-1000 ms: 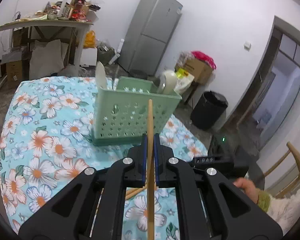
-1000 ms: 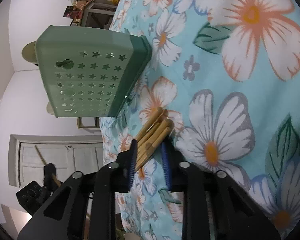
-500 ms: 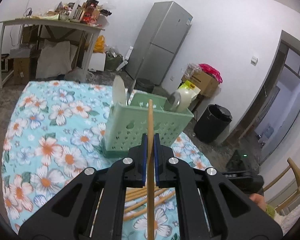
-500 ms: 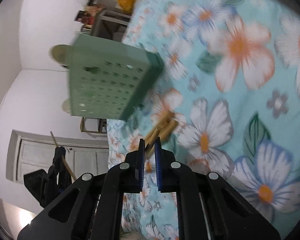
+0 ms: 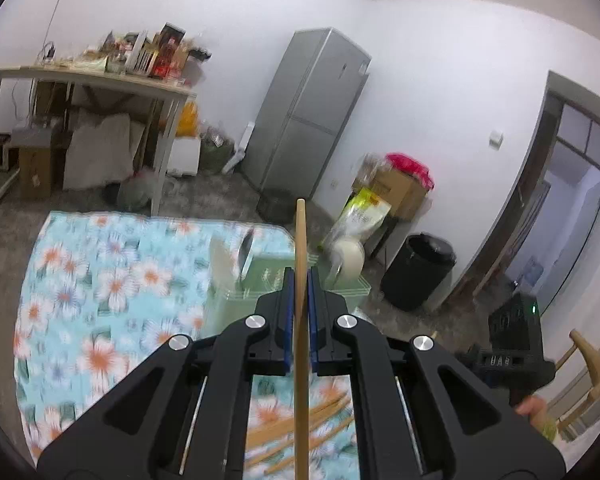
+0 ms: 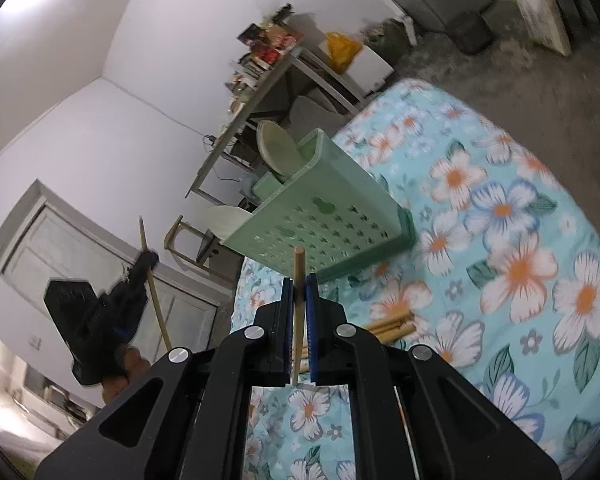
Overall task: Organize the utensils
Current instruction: 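Grasp a bamboo chopstick with the right tool while the left tool carries its chopstick toward the holder, then lower the chopstick into the green holder with the left tool while the right tool holds its chopstick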
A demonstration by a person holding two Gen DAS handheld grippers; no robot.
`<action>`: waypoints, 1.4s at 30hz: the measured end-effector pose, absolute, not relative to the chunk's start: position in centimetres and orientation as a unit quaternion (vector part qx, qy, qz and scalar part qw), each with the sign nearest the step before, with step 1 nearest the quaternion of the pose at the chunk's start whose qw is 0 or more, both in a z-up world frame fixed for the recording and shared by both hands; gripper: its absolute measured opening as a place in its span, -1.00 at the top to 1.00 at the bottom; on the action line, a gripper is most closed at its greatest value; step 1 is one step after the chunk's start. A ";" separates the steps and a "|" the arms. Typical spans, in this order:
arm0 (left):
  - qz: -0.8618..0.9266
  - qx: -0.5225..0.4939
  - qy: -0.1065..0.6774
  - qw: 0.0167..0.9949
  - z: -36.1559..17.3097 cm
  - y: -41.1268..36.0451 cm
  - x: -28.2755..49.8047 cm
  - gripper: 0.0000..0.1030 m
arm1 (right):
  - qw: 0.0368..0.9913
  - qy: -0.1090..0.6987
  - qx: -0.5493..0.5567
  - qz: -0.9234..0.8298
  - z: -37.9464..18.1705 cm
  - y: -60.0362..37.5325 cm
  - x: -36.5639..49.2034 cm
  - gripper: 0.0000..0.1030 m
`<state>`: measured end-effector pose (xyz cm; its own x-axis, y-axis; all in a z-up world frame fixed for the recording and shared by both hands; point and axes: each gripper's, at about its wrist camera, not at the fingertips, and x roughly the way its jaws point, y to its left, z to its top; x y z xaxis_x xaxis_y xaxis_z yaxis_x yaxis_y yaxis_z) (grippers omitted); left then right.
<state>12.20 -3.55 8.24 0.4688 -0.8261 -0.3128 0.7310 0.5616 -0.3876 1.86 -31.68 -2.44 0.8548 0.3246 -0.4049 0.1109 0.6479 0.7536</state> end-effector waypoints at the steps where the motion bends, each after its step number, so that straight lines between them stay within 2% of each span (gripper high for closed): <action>1: -0.460 -0.103 0.228 0.852 9.0 -3.7 12.4 0.90 | 0.872 0.259 0.410 0.066 -2.0 -31.6 1.7 0.88; 10: -0.458 -0.143 0.115 0.870 15.9 -6.6 14.9 0.90 | 0.900 0.224 0.366 0.069 1.7 -32.1 0.4 0.88; 16: -0.416 -0.176 0.074 0.889 17.5 -10.2 17.8 0.90 | 0.908 0.199 0.365 0.058 2.9 -33.4 -1.0 0.88; 24: -0.393 -0.205 0.092 0.891 15.6 -15.0 21.8 0.90 | 0.903 0.195 0.379 0.053 2.0 -35.0 -1.2 0.88; 29: -0.380 -0.186 0.106 0.900 13.1 -17.0 23.1 0.90 | 0.899 0.193 0.390 0.052 1.3 -35.8 -1.1 0.88; 42: -0.375 -0.152 0.141 0.904 10.0 -16.5 22.0 0.90 | 0.891 0.193 0.408 0.048 0.2 -36.5 -1.4 0.88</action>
<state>22.04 -16.47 10.03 0.6799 -0.7197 -0.1409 0.6343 0.6735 -0.3795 -1.40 -36.47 0.24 0.9207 0.2425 -0.3057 0.0728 0.6630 0.7451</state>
